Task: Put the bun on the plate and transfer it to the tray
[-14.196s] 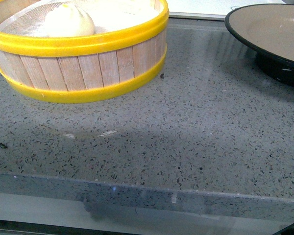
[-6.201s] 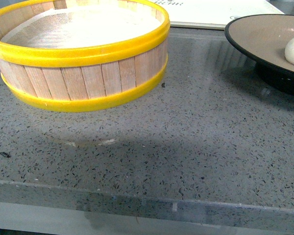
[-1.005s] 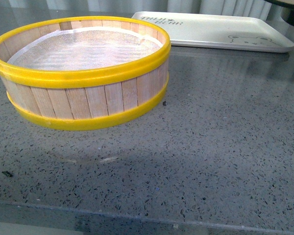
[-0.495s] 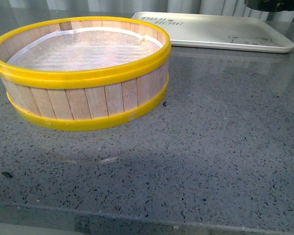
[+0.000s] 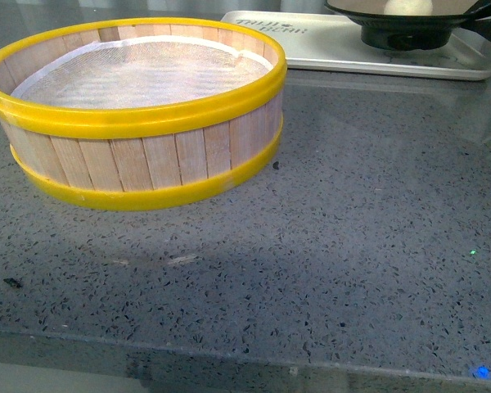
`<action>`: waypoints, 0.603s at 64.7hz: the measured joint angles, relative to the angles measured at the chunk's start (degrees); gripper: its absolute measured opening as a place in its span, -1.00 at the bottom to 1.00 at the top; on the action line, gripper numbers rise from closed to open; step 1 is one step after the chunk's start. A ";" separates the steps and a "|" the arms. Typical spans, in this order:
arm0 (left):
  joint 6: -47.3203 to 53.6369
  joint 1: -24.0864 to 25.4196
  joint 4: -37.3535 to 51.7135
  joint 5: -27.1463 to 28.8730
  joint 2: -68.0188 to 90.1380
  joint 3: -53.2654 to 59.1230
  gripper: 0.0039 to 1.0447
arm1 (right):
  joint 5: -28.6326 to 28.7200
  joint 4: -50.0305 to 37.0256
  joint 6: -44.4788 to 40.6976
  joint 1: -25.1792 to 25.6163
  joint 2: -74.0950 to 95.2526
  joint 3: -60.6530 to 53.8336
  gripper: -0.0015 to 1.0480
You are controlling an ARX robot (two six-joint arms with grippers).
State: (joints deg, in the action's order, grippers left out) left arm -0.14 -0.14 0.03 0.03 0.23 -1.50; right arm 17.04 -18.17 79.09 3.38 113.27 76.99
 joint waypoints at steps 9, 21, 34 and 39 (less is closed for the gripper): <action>0.00 0.00 0.00 0.00 0.00 0.00 0.88 | -0.26 -1.22 0.92 0.00 0.42 0.11 -0.95; 0.00 0.00 0.00 0.00 0.00 0.00 0.88 | -0.26 -1.29 1.27 -0.13 1.66 1.01 -0.95; 0.00 0.00 0.00 0.00 0.00 0.00 0.88 | -0.42 -0.90 1.22 -0.02 3.10 1.49 -0.95; 0.00 0.00 0.00 0.00 0.00 0.00 0.88 | -0.44 -0.61 1.18 0.11 3.26 1.79 -0.95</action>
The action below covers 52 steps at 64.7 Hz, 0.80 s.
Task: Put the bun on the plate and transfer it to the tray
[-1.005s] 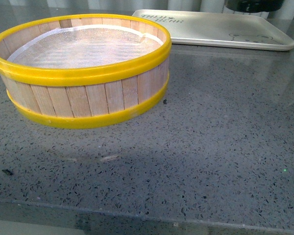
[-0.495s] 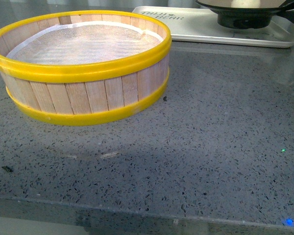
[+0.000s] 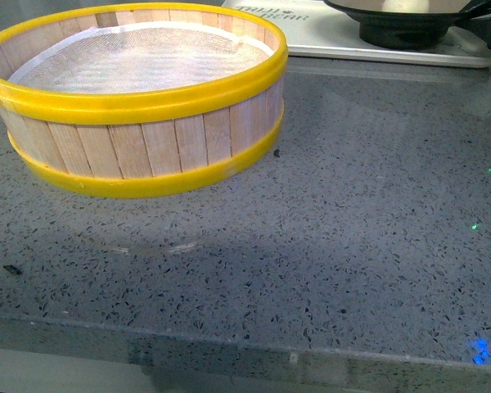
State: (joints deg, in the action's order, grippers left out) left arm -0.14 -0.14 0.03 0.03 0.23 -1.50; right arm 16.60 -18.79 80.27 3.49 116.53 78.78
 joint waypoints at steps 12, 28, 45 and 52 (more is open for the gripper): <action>0.00 0.00 0.00 0.00 0.00 0.00 0.88 | 0.07 0.63 -0.07 0.33 0.15 0.24 -0.95; 0.00 0.00 0.00 0.00 0.00 0.00 0.88 | 0.68 0.52 0.00 0.35 0.11 0.17 -0.30; 0.00 0.00 0.00 0.00 0.00 0.00 0.88 | -1.60 -2.56 0.28 -0.24 -7.87 -8.37 0.71; 0.00 0.00 0.00 0.00 0.00 0.00 0.88 | -2.91 -3.56 -0.24 -0.55 -12.79 -14.36 0.84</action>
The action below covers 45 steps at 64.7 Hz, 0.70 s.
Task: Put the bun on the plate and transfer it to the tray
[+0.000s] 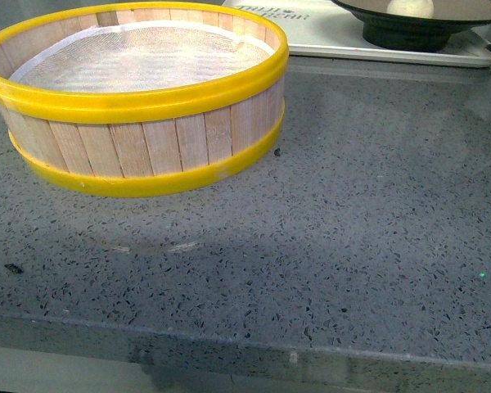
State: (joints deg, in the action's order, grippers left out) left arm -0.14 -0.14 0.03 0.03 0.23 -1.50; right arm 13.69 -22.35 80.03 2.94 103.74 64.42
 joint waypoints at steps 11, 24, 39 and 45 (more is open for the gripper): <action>0.00 0.00 0.00 0.00 0.00 0.00 0.88 | -3.89 1.31 -4.13 1.33 -10.67 -10.38 0.83; 0.00 0.00 0.00 0.00 0.00 0.00 0.88 | -13.42 6.91 -15.23 10.56 -26.64 -20.02 0.83; 0.00 0.00 0.00 -0.02 0.00 0.00 0.88 | -20.90 3.04 -44.06 23.15 -44.74 -26.93 0.83; 0.00 0.00 0.00 0.00 0.00 0.00 0.88 | -23.15 -1.75 -55.10 23.50 -49.13 -30.95 0.83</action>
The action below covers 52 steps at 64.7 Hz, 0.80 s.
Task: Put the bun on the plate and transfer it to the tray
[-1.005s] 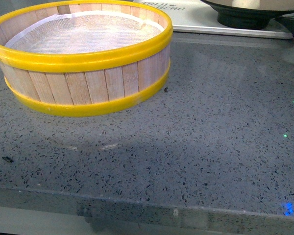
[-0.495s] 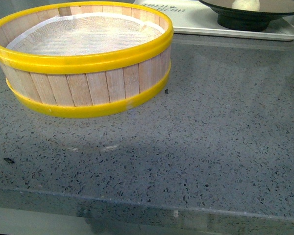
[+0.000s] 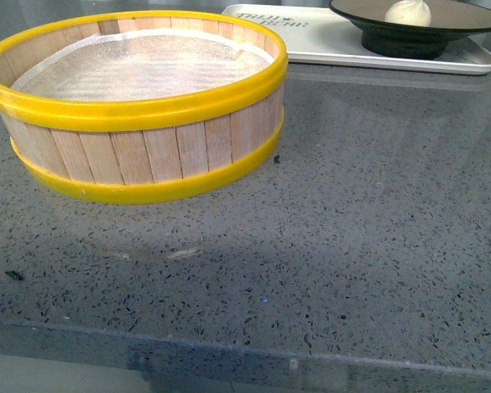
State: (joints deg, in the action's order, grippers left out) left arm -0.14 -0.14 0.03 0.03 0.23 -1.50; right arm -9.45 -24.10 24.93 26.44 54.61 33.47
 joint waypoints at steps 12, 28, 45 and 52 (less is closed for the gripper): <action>0.00 0.00 0.00 0.00 -0.02 0.00 0.88 | -0.66 -9.94 -27.67 -1.27 -10.51 -12.37 0.83; 0.00 0.00 0.00 -0.02 0.00 0.00 0.88 | 36.54 0.00 -28.63 4.79 -20.37 -22.86 0.29; 0.00 0.00 0.00 -0.02 -0.02 0.00 0.88 | 29.09 6.03 -25.62 -5.60 -31.01 -28.44 -0.59; 0.00 0.00 0.00 0.00 -0.02 0.00 0.88 | 25.77 8.00 -25.55 -9.25 -33.94 -29.22 -0.92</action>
State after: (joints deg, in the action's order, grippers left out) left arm -0.14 -0.14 0.03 0.03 0.21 -1.50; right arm 16.32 -16.10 -0.62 17.19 20.67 4.25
